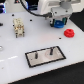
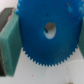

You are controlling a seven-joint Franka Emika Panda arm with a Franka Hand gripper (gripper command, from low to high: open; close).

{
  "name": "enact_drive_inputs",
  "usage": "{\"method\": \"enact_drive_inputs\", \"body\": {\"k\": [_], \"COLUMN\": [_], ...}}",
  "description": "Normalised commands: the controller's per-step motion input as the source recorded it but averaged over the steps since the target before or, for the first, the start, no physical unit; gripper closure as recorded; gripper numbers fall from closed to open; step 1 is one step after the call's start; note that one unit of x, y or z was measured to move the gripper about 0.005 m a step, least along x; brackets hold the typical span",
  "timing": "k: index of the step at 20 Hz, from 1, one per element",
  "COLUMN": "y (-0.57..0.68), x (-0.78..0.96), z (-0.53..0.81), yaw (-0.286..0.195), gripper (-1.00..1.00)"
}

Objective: Insert the blue gear onto the right peg, followed by the red gear

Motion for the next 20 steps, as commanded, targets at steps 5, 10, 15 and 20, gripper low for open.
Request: {"method": "enact_drive_inputs", "body": {"k": [5, 10, 15, 20], "y": [-0.21, -0.3, -0.27, -0.3], "x": [0.55, 0.68, 0.74, 0.78], "z": [0.58, 0.51, 0.47, 0.41], "yaw": [0.0, 0.0, 0.0, 0.0], "gripper": [1.0, 1.0, 1.0, 1.0]}}
